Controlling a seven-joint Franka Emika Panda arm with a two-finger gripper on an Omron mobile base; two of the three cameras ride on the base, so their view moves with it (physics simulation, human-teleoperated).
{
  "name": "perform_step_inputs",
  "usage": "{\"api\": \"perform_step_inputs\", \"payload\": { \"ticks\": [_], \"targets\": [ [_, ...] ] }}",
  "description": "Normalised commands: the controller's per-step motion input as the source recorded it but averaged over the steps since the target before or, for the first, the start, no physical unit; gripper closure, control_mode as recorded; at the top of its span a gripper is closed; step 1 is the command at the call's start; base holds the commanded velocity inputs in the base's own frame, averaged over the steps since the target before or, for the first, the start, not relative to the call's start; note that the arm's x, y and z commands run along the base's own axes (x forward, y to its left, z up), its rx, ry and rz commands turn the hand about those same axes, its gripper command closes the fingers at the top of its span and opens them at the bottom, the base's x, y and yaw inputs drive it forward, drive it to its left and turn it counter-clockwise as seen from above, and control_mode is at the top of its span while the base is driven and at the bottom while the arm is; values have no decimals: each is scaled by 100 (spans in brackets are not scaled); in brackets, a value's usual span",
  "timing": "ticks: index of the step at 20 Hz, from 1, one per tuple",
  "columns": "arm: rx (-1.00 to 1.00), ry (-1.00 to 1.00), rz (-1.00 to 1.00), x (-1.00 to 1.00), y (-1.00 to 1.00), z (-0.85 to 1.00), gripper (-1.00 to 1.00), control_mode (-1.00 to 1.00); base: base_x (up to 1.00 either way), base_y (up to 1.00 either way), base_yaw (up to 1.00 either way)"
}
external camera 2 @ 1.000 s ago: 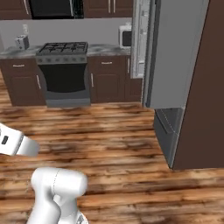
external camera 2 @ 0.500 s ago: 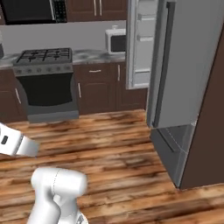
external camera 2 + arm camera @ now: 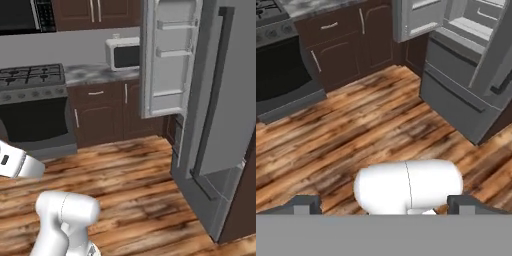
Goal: There is a bowl on the dining counter. Grab a lemon wedge from the fridge and place it in the bowl. Then get the liquor bottle and glass cup from the cabinet and place them next to the bowl.
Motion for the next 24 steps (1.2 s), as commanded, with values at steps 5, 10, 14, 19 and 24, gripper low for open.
{"api": "perform_step_inputs", "payload": {
  "ticks": [5, 10, 14, 19, 24],
  "targets": [
    [0, 0, 0, 0, 0, 0, -100, 100, 100, 80, -25],
    [0, 0, 0, 0, 0, 0, -100, 100, 100, 82, -25],
    [0, 0, 0, 0, 0, 0, -100, 100, 100, 83, -25],
    [0, 0, 0, 0, 0, 0, -100, 100, 100, 81, -26],
    [0, 0, 0, 0, 0, 0, -100, 100, 99, 71, -28]
  ]
}}
